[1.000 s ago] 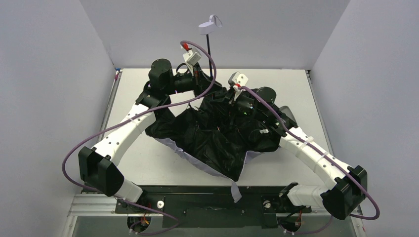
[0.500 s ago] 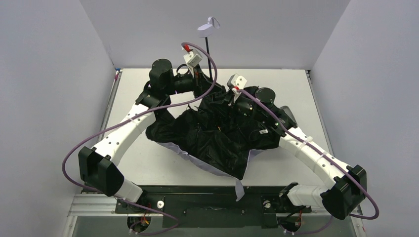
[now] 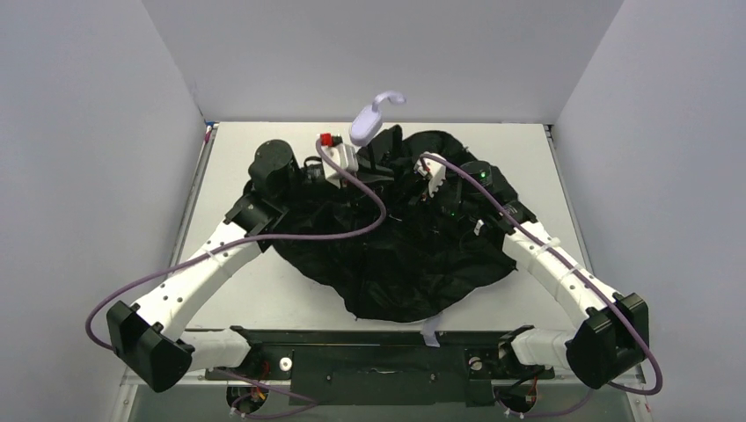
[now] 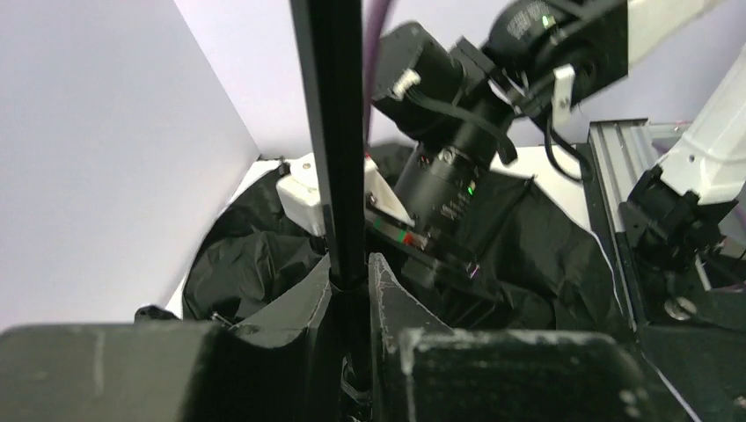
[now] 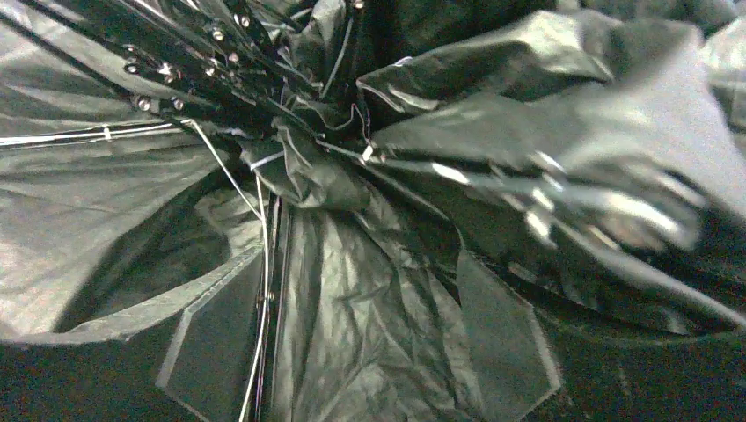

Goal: Open the umbrella

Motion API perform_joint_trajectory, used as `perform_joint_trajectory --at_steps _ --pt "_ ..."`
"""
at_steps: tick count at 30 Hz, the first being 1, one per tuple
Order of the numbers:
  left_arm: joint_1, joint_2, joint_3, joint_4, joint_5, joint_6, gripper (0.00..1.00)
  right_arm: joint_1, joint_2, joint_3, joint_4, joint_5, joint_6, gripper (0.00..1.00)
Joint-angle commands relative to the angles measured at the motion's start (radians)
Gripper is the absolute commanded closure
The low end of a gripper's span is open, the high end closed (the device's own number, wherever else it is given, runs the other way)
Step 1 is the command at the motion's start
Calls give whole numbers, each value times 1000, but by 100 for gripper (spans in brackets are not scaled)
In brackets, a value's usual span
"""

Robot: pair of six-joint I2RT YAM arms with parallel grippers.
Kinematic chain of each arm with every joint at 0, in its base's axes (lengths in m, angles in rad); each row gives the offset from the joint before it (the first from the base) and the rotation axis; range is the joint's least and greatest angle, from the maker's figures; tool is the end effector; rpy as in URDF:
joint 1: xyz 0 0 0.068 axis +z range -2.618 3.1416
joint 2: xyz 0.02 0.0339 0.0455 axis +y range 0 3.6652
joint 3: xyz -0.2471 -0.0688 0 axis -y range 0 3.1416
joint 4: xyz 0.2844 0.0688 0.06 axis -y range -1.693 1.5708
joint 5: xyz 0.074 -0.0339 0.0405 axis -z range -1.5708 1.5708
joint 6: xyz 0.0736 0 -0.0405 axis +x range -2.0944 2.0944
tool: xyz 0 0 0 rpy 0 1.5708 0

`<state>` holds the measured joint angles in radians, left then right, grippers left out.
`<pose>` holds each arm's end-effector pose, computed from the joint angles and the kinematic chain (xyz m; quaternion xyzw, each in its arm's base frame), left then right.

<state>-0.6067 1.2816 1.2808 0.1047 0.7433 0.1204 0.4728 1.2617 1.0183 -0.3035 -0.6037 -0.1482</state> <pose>0.2686 -0.2470 0.4234 0.4739 0.4870 -0.4026 0.6133 0.2928 0.1967 0.2686 -0.3930 0.7481 0.3313 0.4197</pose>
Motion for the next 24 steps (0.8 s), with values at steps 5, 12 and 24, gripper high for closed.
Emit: perform_joint_trajectory --at_steps 5,12,24 --pt "-17 -2 -339 347 -141 189 99 -76 -102 44 -166 12 -106 22" --pt "-13 -1 -481 317 -208 312 33 -120 -96 32 -245 37 -163 26" --pt "179 -348 -662 -148 -88 405 36 -45 48 49 -145 -27 62 67"
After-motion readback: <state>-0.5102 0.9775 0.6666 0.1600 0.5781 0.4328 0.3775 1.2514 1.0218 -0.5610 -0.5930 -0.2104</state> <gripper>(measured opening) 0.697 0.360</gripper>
